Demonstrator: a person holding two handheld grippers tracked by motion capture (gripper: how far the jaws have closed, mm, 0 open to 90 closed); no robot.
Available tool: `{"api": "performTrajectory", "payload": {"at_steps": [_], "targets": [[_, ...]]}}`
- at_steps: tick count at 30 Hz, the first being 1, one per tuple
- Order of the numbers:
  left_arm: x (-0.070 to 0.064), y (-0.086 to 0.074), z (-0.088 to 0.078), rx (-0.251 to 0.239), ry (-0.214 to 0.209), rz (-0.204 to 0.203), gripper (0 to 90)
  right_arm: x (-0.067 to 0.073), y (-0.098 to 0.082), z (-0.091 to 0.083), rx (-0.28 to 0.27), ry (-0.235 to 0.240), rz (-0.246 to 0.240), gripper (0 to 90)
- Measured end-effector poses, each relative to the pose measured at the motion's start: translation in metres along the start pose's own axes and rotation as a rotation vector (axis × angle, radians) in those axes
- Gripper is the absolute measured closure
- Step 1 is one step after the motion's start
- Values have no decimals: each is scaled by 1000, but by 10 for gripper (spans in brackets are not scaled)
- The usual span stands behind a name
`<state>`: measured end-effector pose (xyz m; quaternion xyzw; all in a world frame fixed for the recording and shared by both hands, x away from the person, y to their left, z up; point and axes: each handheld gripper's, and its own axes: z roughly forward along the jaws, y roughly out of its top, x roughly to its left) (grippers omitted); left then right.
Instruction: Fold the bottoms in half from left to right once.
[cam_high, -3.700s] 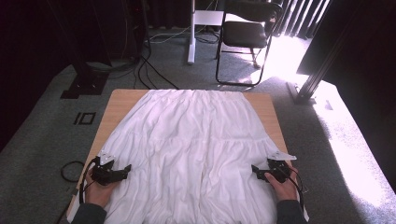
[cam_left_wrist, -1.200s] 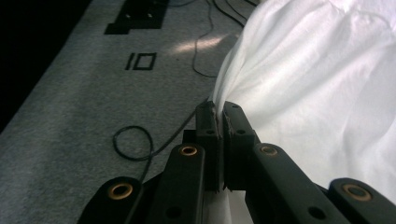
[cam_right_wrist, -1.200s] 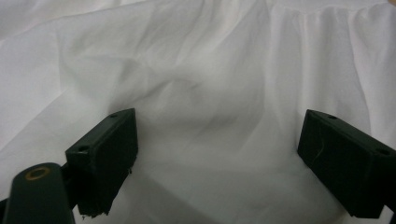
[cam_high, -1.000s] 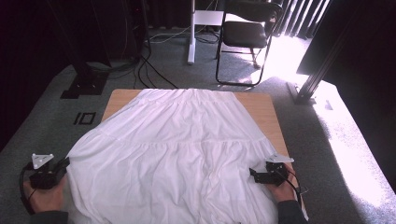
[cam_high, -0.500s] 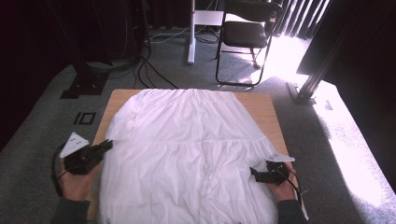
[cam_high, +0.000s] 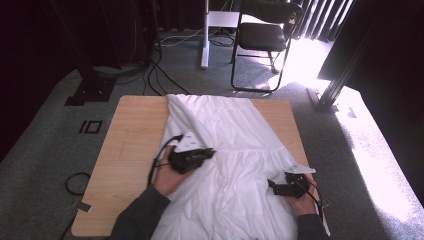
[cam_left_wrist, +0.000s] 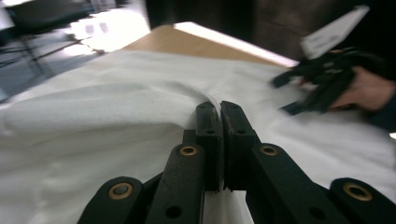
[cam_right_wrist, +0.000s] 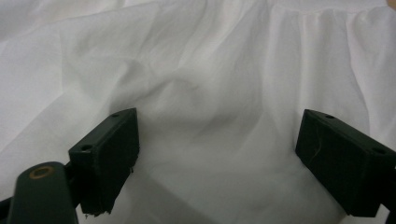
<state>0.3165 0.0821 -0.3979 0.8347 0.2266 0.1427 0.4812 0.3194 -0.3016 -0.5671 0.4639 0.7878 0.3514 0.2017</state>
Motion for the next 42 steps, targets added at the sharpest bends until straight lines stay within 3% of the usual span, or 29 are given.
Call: {"api": "performTrajectory", "payload": {"at_steps": [1,2,3,4,6,9,10,11,12,13,14,15,18,19,20,21,22,24,25,26,27,28,30,33,34,36,39,41,42], "targets": [[-9,5,12,-2,-44,5,880,0,0,0,0,0,0,130],[-24,12,33,-14,-161,-8,881,0,0,0,0,0,0,130],[-24,12,33,-14,-161,-8,880,0,0,0,0,0,0,130],[-31,14,44,-15,-205,-6,880,0,0,0,0,0,0,129],[-37,13,66,13,-240,1,809,0,0,0,0,0,0,130],[-30,9,68,12,-239,-30,671,0,0,0,0,-4,4,134],[-20,2,60,3,-205,-55,640,1,0,-1,0,-8,8,145],[-20,2,60,3,-205,-55,630,2,0,-1,4,-8,7,176],[-7,-5,47,8,-157,-79,628,3,1,-3,12,-10,8,235],[-7,-5,47,8,-157,-79,622,4,3,-5,21,-12,7,289],[-1,-10,39,10,-122,-81,611,6,5,-6,27,-27,5,316],[12,-22,25,31,-57,-102,597,8,7,-9,23,-38,3,337],[30,-47,7,64,26,-134,573,20,17,-21,-9,-57,-4,409],[30,-47,7,64,26,-134,569,20,17,-21,-9,-57,-4,409],[40,-67,-3,84,83,-176,561,29,26,-30,-48,-53,0,434],[40,-67,-3,84,83,-176,553,29,26,-30,-48,-53,0,434],[50,-89,-10,105,136,-211,547,38,36,-35,-78,-27,22,459],[58,-110,-17,122,177,-265,535,48,46,-35,-79,15,32,493],[58,-110,-17,122,177,-265,535,53,51,-34,-80,27,31,498],[64,-129,-22,146,224,-305,528,58,55,-31,-77,48,33,492],[64,-129,-22,146,224,-305,513,58,55,-31,-77,48,33,492],[67,-145,-24,177,243,-338,508,67,63,-22,-66,69,41,453],[67,-154,-25,191,248,-356,476,73,67,-13,-52,65,43,434],[65,-161,-22,219,249,-368,420,79,70,-2,-21,73,54,412],[66,-163,-21,220,231,-383,412,81,70,0,-17,72,52,408],[67,-167,-18,230,233,-401,393,82,72,5,15,45,50,400],[67,-171,-19,226,244,-414,366,82,72,9,32,59,62,404],[68,-177,-18,227,202,-469,345,81,72,16,71,60,64,470],[68,-180,-16,235,182,-482,344,81,72,18,86,57,61,575]]}}
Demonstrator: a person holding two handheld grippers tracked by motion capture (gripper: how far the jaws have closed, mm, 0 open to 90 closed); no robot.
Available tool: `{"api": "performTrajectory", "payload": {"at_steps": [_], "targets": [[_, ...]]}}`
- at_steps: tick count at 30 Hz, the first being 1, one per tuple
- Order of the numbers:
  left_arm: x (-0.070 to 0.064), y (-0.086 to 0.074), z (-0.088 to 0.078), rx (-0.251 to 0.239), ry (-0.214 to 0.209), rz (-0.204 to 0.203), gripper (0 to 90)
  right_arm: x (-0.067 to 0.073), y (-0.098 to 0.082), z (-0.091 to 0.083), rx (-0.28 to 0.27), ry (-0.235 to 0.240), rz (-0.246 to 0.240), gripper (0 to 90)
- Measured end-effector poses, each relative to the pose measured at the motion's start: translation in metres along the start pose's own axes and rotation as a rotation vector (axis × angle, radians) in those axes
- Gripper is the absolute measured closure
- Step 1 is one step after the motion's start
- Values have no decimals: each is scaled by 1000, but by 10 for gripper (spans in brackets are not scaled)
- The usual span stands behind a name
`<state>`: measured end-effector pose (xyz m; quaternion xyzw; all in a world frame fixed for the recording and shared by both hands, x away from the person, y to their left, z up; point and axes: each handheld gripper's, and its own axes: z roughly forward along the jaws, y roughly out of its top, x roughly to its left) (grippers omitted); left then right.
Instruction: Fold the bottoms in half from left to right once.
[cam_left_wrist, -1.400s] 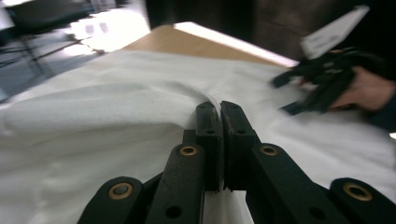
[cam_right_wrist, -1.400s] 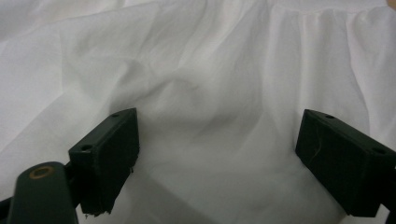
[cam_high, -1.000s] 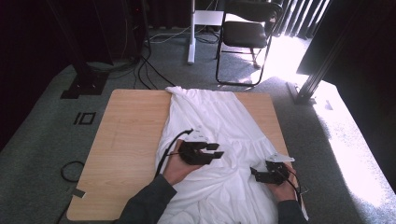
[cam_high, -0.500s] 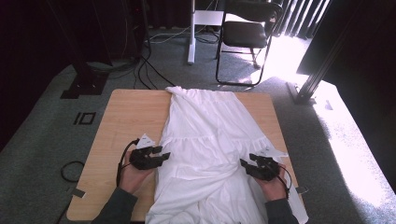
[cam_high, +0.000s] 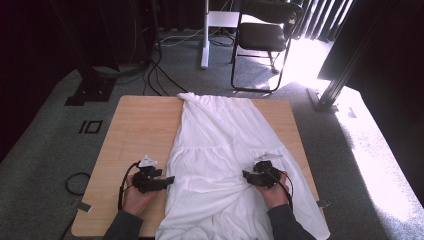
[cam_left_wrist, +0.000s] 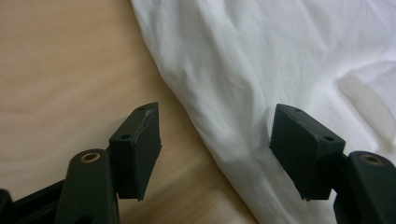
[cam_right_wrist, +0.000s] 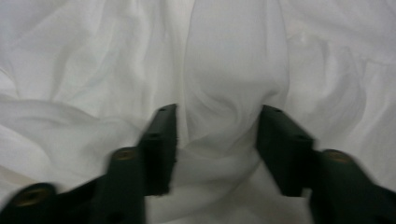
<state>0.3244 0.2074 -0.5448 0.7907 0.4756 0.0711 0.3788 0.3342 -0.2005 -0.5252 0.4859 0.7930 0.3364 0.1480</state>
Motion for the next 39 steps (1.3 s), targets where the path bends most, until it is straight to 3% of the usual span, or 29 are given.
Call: {"api": "performTrajectory", "payload": {"at_steps": [1,2,3,4,7,8,9,10,12,13,15,17,20,21,22,23,24,25,26,27,28,29,30,32,34,36,37,38,39], "targets": [[0,0,0,0,0,0,345,0,0,0,0,0,0,575],[-2,-2,3,-12,-23,7,349,0,0,0,-5,16,-9,777],[-3,-2,4,-9,-64,2,377,2,1,-3,-19,14,-16,826],[-5,-2,6,4,-96,12,470,3,2,-7,-36,6,-27,864],[-8,-2,11,21,-114,33,834,6,6,-19,-83,-18,-49,889],[-9,-1,9,12,-132,32,878,6,12,-35,-137,-45,-72,895],[-9,-1,9,12,-132,32,886,6,12,-35,-137,-45,-72,895],[-9,4,-6,-51,-139,34,889,5,16,-47,-174,-53,-77,897],[-6,13,-31,-130,-123,33,892,2,21,-61,-206,-61,-74,899],[-6,13,-31,-130,-123,33,892,2,21,-61,-206,-61,-74,899],[-2,28,-70,-208,-25,65,893,2,28,-79,-246,-51,-82,900],[2,36,-94,-248,28,65,893,5,30,-87,-267,-54,-95,900],[6,46,-113,-277,42,62,892,11,31,-98,-291,-53,-114,900],[6,46,-113,-277,42,62,892,11,30,-101,-295,-61,-119,900],[0,50,-112,-269,-6,70,891,10,30,-104,-298,-74,-118,900],[0,50,-112,-269,-6,70,890,6,29,-107,-301,-89,-107,900],[-14,52,-103,-255,-61,115,886,0,27,-111,-305,-105,-84,900],[-14,52,-103,-255,-61,115,869,0,27,-111,-305,-105,-84,900],[-22,53,-98,-256,-107,136,869,-8,25,-114,-312,-120,-60,900],[-22,53,-98,-256,-107,136,817,-8,25,-114,-312,-120,-60,900],[-35,53,-86,-259,-141,162,693,-36,16,-120,-301,-201,18,900],[-42,53,-75,-239,-115,187,678,-46,12,-119,-288,-229,45,900],[-42,52,-69,-220,-103,181,632,-57,8,-116,-266,-267,66,900],[-40,49,-56,-177,-103,167,584,-77,-2,-101,-192,-280,107,898],[-36,44,-41,-113,-73,147,513,-92,-13,-80,-106,-273,136,889],[-32,40,-35,-91,-59,139,483,-97,-19,-70,-74,-287,145,842],[-28,36,-28,-72,-52,115,483,-100,-24,-63,-49,-305,157,751],[-22,31,-21,-46,-70,79,450,-102,-28,-59,-38,-301,176,677],[-20,27,-16,-31,-77,65,439,-101,-33,-58,-59,-285,198,587]]}}
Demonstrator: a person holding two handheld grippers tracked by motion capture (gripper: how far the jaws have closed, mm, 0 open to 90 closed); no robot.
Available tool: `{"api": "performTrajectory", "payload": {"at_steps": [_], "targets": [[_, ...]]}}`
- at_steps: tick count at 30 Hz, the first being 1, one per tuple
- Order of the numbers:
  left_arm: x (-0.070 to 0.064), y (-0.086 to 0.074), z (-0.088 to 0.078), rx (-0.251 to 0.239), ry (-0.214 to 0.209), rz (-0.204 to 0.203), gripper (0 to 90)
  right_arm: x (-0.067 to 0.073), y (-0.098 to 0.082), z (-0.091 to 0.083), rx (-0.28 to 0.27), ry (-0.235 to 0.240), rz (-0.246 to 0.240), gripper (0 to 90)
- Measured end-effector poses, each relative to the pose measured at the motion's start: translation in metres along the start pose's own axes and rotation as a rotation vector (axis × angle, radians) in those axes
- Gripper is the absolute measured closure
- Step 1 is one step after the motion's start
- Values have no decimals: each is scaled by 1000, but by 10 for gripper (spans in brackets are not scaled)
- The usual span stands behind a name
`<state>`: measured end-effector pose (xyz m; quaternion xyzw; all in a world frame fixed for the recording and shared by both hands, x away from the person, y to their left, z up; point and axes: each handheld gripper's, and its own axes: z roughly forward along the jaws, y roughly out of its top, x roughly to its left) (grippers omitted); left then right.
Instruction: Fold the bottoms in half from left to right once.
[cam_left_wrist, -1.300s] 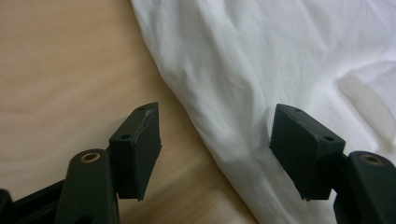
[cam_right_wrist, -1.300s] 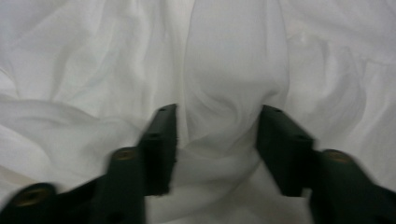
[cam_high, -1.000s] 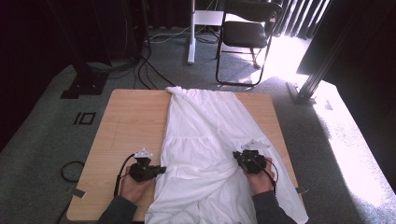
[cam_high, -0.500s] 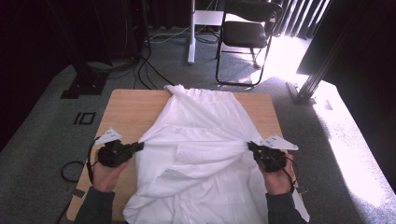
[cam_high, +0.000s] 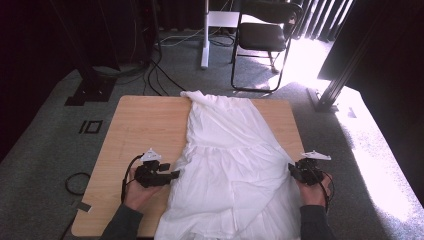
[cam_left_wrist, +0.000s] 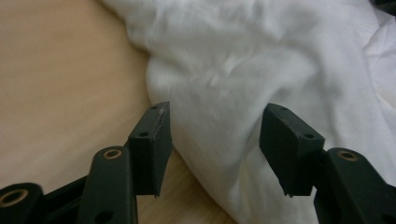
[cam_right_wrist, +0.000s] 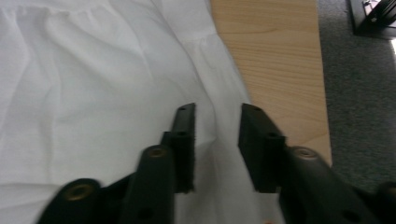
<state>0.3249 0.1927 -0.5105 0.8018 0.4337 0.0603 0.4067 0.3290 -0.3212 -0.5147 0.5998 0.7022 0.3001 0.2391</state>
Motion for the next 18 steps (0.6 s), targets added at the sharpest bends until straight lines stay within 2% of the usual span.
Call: {"api": "performTrajectory", "payload": {"at_steps": [2,4,6,8,9,10,11,12,13,14,16,18], "targets": [[2,-6,8,33,-17,-14,401,1,-2,-3,-28,28,12,521],[-1,-9,16,44,-30,-25,385,2,-3,-4,-23,62,58,504],[-4,-12,24,57,-45,-30,374,4,-6,2,0,100,94,500],[-7,-13,34,79,-46,-28,374,8,-10,11,48,96,94,484],[-8,-14,39,91,-50,-28,378,9,-12,16,77,103,96,514],[-10,-15,42,79,-64,-18,430,10,-13,18,88,107,89,645],[-12,-15,44,88,-67,-1,542,12,-13,17,76,109,72,769],[-14,-14,46,95,-52,13,724,13,-12,15,60,113,54,868],[-14,-13,46,90,-59,18,820,13,-9,10,45,105,41,890],[-15,-12,44,74,-66,17,860,13,-6,5,21,95,26,893],[-17,-11,32,28,-62,17,877,8,2,-11,-38,68,14,897],[-14,-10,14,-30,-51,0,879,1,9,-28,-99,-13,0,899]]}}
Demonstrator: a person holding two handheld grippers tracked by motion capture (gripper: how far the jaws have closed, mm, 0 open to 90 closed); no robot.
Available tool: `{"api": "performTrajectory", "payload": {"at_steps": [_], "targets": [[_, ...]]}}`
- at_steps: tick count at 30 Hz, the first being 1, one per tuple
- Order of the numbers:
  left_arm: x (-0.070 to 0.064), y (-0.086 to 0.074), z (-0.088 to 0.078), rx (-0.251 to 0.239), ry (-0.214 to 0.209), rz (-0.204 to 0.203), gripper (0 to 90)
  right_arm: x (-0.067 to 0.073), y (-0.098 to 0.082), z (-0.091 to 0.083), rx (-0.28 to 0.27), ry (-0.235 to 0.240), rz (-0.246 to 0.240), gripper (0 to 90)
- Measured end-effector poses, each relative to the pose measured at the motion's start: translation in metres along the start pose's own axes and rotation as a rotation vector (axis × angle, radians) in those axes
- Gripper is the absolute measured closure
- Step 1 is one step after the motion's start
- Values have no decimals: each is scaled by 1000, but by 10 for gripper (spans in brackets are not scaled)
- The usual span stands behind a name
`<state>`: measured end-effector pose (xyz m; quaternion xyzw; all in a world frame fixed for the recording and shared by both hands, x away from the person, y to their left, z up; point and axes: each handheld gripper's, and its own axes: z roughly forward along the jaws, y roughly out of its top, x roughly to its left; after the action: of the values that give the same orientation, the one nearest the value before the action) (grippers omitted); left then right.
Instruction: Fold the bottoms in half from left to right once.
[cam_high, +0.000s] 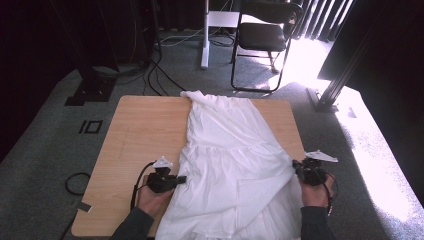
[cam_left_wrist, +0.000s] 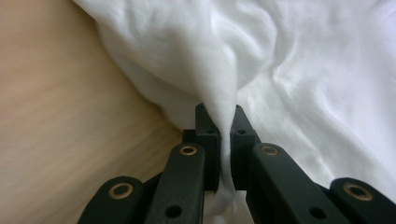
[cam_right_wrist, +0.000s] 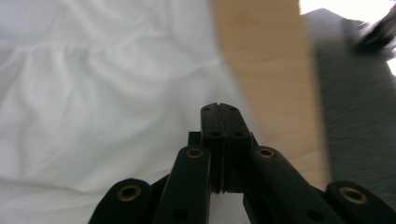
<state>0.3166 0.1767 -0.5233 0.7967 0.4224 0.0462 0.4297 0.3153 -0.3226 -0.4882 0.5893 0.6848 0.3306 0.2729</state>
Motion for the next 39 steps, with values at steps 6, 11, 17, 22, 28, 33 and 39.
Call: {"api": "performTrajectory", "payload": {"at_steps": [6,11,17,22,28,33,39], "targets": [[14,-3,-24,-16,81,-39,866,-18,-4,5,27,-46,-18,895],[14,-8,0,24,39,-66,579,-19,-27,42,127,-41,9,656],[11,-10,21,93,111,-20,832,-17,-39,50,157,-8,20,782],[28,-4,15,90,217,1,870,-8,-39,51,151,26,45,864],[67,13,4,55,342,-74,871,12,-30,62,158,72,13,867],[88,27,4,60,414,-91,869,30,-15,79,161,79,-21,867],[87,29,-5,25,362,-107,646,38,5,84,141,-1,0,607]]}}
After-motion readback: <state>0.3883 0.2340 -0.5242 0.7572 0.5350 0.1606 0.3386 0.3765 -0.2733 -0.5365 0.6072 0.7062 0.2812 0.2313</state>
